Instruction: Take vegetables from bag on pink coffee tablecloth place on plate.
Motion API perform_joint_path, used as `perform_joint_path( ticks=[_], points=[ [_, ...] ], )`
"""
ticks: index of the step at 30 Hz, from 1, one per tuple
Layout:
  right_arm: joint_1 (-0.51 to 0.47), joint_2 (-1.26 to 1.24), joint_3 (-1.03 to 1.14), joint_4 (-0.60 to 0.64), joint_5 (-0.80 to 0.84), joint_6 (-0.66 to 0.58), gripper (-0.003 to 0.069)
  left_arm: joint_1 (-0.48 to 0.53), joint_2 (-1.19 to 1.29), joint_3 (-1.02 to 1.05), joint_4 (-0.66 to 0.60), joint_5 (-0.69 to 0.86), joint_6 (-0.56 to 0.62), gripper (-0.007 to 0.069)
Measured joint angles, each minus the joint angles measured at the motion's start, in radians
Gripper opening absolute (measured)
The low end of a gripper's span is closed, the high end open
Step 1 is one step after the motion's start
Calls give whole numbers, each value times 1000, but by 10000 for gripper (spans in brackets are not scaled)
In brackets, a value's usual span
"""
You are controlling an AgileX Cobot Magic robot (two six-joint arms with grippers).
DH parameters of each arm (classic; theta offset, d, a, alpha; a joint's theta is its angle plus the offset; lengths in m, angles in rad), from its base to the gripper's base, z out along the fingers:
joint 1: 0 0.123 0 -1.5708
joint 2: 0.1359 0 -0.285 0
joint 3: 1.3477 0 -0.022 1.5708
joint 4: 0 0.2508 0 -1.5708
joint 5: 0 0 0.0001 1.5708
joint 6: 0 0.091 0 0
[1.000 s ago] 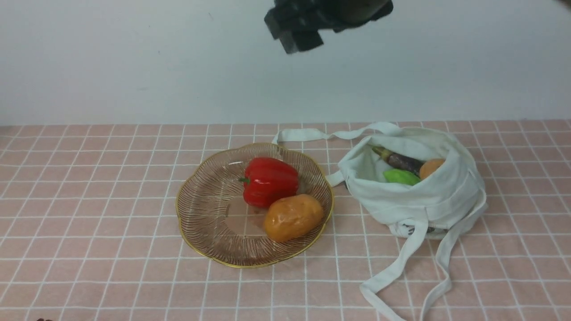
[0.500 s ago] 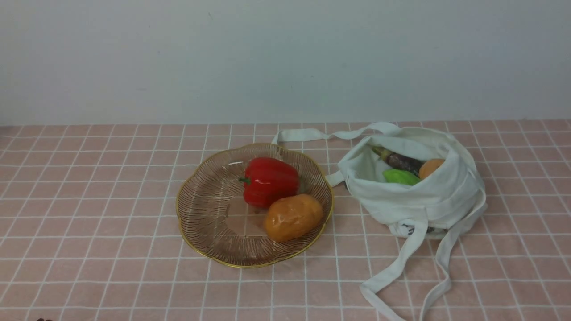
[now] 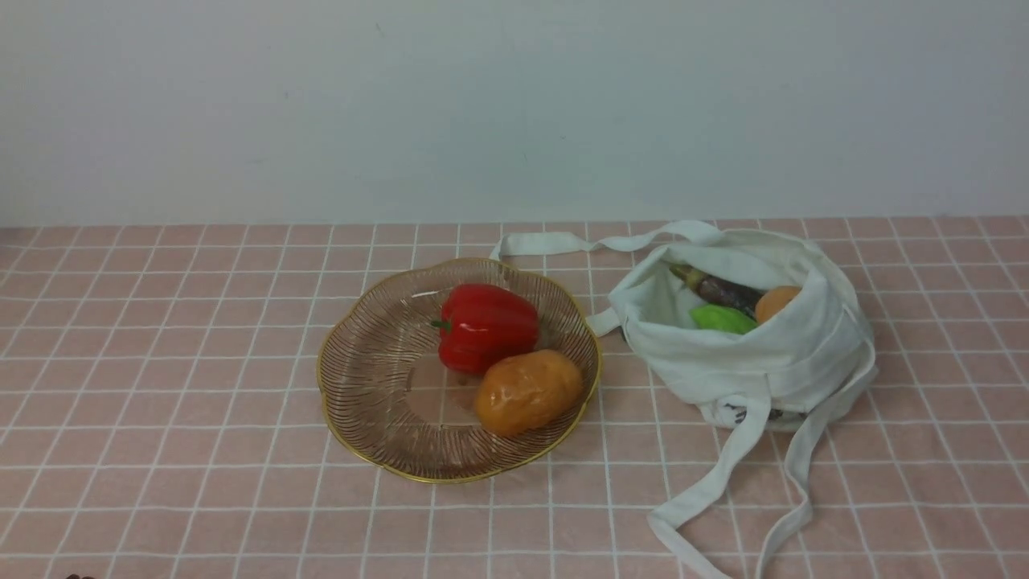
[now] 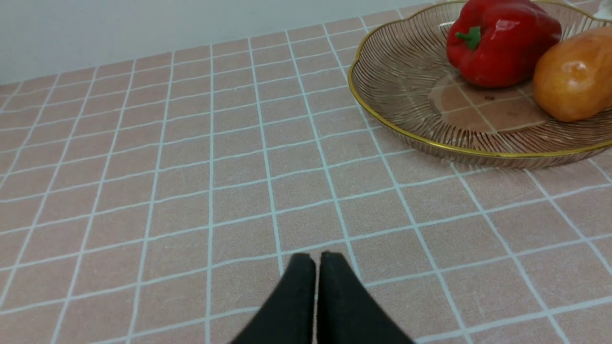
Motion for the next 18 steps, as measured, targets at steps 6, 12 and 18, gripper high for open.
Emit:
perform_joint_path(
  ticks=[6,12,18],
  points=[
    [0,0,121,-49,-143,-2,-15,0,0,0,0,0,0,-5],
    [0,0,164,-51,-99,-3,-15,0,0,0,0,0,0,-5],
    [0,0,165,-51,-7,-3,-15,0,0,0,0,0,0,-5]
  ],
)
